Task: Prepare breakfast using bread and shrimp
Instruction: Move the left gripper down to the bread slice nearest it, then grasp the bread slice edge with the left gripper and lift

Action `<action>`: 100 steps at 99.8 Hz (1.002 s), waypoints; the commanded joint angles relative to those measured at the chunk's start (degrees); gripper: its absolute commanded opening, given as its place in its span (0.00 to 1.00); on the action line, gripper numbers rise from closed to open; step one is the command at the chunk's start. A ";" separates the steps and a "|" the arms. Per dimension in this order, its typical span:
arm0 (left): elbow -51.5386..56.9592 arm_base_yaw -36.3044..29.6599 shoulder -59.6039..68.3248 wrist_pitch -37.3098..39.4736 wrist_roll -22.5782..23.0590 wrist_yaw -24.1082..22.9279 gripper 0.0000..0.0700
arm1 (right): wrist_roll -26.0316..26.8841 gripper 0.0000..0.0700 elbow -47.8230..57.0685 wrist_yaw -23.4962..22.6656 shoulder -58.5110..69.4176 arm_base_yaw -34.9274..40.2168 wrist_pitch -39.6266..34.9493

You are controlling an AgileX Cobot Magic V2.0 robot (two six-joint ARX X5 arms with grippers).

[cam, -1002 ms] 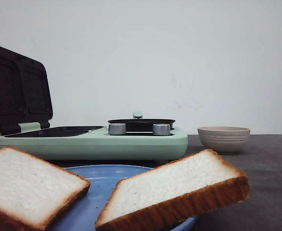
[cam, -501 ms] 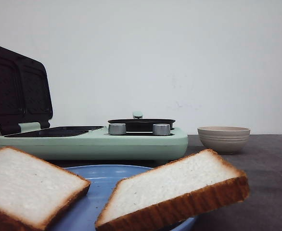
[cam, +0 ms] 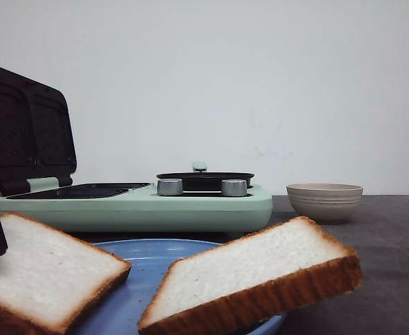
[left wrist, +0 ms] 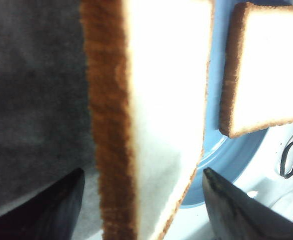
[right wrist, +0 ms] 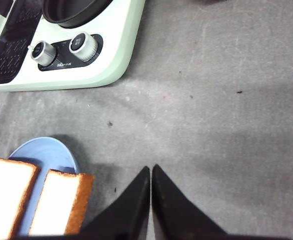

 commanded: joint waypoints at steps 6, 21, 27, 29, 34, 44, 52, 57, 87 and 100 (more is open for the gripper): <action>0.83 -0.33 0.79 0.81 -0.85 0.33 0.56 | 0.68 0.01 0.90 -0.20 0.20 0.22 0.48; 0.83 -0.33 0.79 1.38 -1.20 0.28 0.54 | 0.68 0.01 0.90 -0.20 0.20 0.22 0.48; 0.83 -0.33 0.79 1.33 -1.20 0.28 0.45 | 0.68 0.01 0.90 -0.20 0.20 0.22 0.50; 0.83 -0.33 0.79 1.33 -1.18 0.28 0.41 | 0.68 0.01 0.90 -0.20 0.20 0.22 0.48; 0.83 -0.33 0.79 1.33 -1.18 0.28 0.34 | 0.68 0.01 0.90 -0.20 0.20 0.22 0.50; 0.83 -0.33 0.79 1.36 -1.18 0.26 0.22 | 0.68 0.01 0.90 -0.20 0.20 0.22 0.50; 0.83 -0.33 0.79 1.36 -1.11 0.26 0.11 | 0.66 0.01 0.90 -0.17 0.20 0.22 0.52; 0.83 -0.33 0.79 1.42 -0.87 0.26 0.01 | 0.66 0.01 0.90 -0.17 0.20 0.22 0.52; 0.83 -0.33 0.74 3.34 -0.52 0.31 0.00 | 0.66 0.01 0.90 -0.46 0.20 0.22 0.50; 0.85 -0.33 0.70 3.96 -0.59 0.48 0.01 | 0.66 0.01 0.90 -0.50 0.20 0.22 0.48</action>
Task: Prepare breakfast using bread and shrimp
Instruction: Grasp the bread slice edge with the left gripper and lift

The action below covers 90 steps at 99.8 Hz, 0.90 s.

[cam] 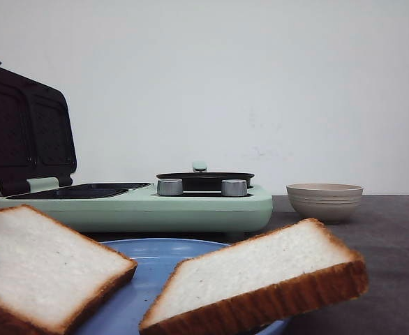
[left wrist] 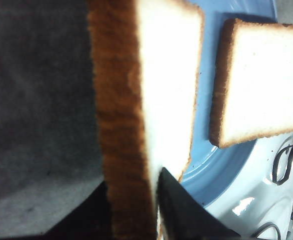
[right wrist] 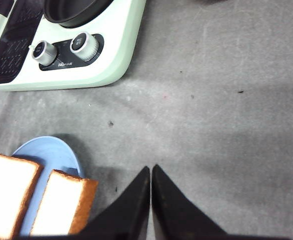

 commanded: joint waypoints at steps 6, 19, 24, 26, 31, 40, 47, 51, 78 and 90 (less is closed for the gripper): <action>0.74 -0.31 0.61 1.22 0.48 -0.04 0.01 | 0.66 0.01 0.90 -0.39 0.20 0.22 0.48; 0.74 -0.31 0.61 1.25 0.50 -0.04 0.01 | 0.66 0.01 0.90 -0.39 0.20 0.22 0.48; 0.74 -0.31 0.61 1.22 0.50 -0.04 0.01 | 0.66 0.01 0.87 -0.39 0.20 0.22 0.48; 0.74 -0.31 0.61 1.22 0.50 -0.04 0.01 | 0.66 0.01 0.90 -0.39 0.20 0.22 0.48; 0.77 -0.31 0.59 1.25 0.50 -0.04 0.01 | 0.66 0.01 0.90 -0.42 0.20 0.22 0.48; 0.77 -0.31 0.11 1.27 0.50 -0.07 0.01 | 0.63 0.01 0.90 -0.61 0.20 0.22 0.48; 0.77 -0.31 -0.81 1.27 0.39 -0.07 0.01 | 0.63 0.01 0.87 -1.05 0.20 0.22 0.50; 0.77 -0.31 -1.51 1.27 0.02 -0.07 0.01 | 0.61 0.01 0.90 -1.07 0.20 0.22 0.50; 2.69 -0.31 -6.47 1.05 -1.73 -0.39 0.01 | 0.61 0.01 0.90 -1.25 0.20 0.22 0.50; 4.33 -0.31 -8.48 0.66 -1.95 -1.22 0.01 | 0.61 0.01 0.90 -1.36 0.20 0.22 0.48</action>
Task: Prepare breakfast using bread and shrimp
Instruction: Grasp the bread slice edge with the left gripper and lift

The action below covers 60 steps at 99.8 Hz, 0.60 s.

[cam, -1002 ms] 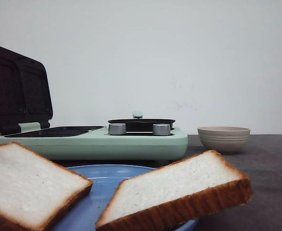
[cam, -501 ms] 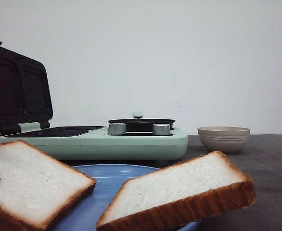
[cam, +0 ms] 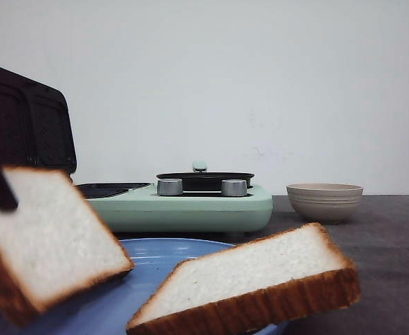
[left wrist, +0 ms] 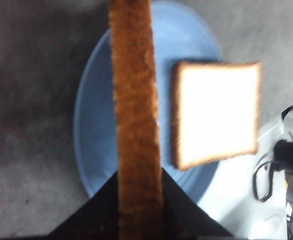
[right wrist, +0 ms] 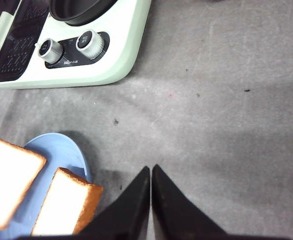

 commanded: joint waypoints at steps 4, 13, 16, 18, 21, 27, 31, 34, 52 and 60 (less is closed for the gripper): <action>1.77 -0.28 -0.74 0.17 -0.39 -0.57 0.01 | 0.61 0.01 0.90 -0.33 0.17 0.22 0.50; 3.04 -0.28 -1.86 0.20 -0.26 -2.62 0.01 | 0.61 0.01 0.90 -0.35 0.17 0.22 0.48; 3.52 -0.28 -2.14 0.22 -0.02 -3.37 0.01 | 0.61 0.01 0.90 -0.35 0.17 0.22 0.48; 3.80 -0.28 -2.32 0.28 0.15 -3.82 0.01 | 0.61 0.01 0.90 -0.37 0.17 0.22 0.48; 4.28 -0.28 -2.49 0.35 0.33 -4.70 0.01 | 0.61 0.01 0.90 -0.37 0.17 0.22 0.48; 5.16 -0.28 -2.84 0.72 1.14 -6.34 0.01 | 0.61 0.01 0.90 -0.35 0.17 0.22 0.48; 5.77 -0.28 -3.04 0.85 1.95 -7.67 0.01 | 0.61 0.01 0.90 -0.37 0.17 0.22 0.50; 6.21 -0.28 -3.08 1.03 2.75 -8.85 0.01 | 0.61 0.01 0.90 -0.37 0.17 0.22 0.48; 8.35 -0.28 -3.21 4.98 6.78 -16.20 0.01 | 0.61 0.01 0.90 -0.83 0.17 0.22 0.48; 9.09 -0.28 -3.23 8.09 8.02 -17.62 0.01 | 0.61 0.01 0.90 -1.95 0.17 0.22 0.50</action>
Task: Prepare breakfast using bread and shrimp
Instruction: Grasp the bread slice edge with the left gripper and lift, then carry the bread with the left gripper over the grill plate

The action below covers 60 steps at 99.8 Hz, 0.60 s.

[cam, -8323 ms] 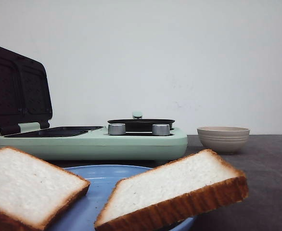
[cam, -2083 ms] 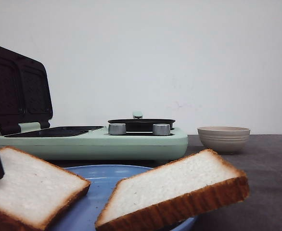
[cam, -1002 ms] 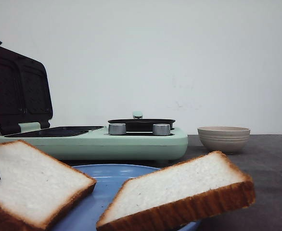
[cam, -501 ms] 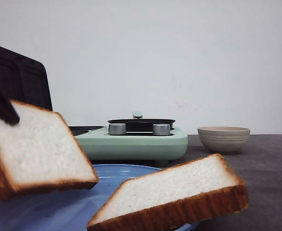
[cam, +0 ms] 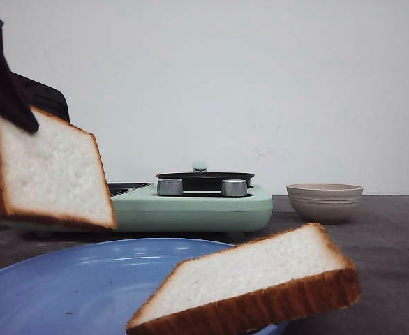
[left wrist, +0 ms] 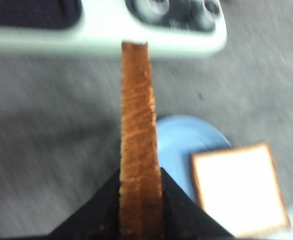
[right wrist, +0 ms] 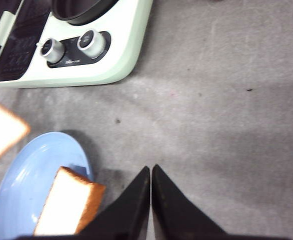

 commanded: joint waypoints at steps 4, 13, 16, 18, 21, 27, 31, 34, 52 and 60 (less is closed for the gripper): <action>1.99 -0.28 0.15 3.93 3.41 -1.68 0.01 | 0.61 0.01 0.90 -1.20 0.20 0.22 0.48; 3.02 -0.37 0.15 7.02 5.57 -4.33 0.01 | 0.63 0.01 0.90 -2.29 0.17 0.22 0.46; 3.34 -0.48 0.15 8.02 6.51 -5.81 0.01 | 0.63 0.01 0.90 -2.56 0.17 0.22 0.44; 3.58 -0.59 0.15 8.63 7.02 -7.06 0.01 | 0.63 0.01 0.90 -2.73 0.17 0.22 0.42; 4.02 -0.72 0.15 9.31 7.74 -9.14 0.01 | 0.66 0.01 0.90 -2.82 0.17 0.22 0.37; 4.90 -0.90 0.33 10.80 9.55 -12.87 0.01 | 0.63 0.01 0.90 -3.61 0.17 0.22 0.39; 5.27 -0.98 0.44 11.93 10.73 -14.58 0.01 | 0.63 0.01 0.90 -3.74 0.17 0.22 0.42; 5.51 -0.96 0.52 12.79 11.74 -15.61 0.01 | 0.63 0.01 0.90 -3.74 0.20 0.22 0.42; 7.72 -0.98 3.23 15.54 19.69 -20.83 0.01 | 0.61 0.01 0.90 -3.72 0.20 0.22 0.46; 9.29 -0.98 5.79 16.65 23.04 -21.64 0.01 | 0.61 0.01 0.90 -3.72 0.17 0.22 0.46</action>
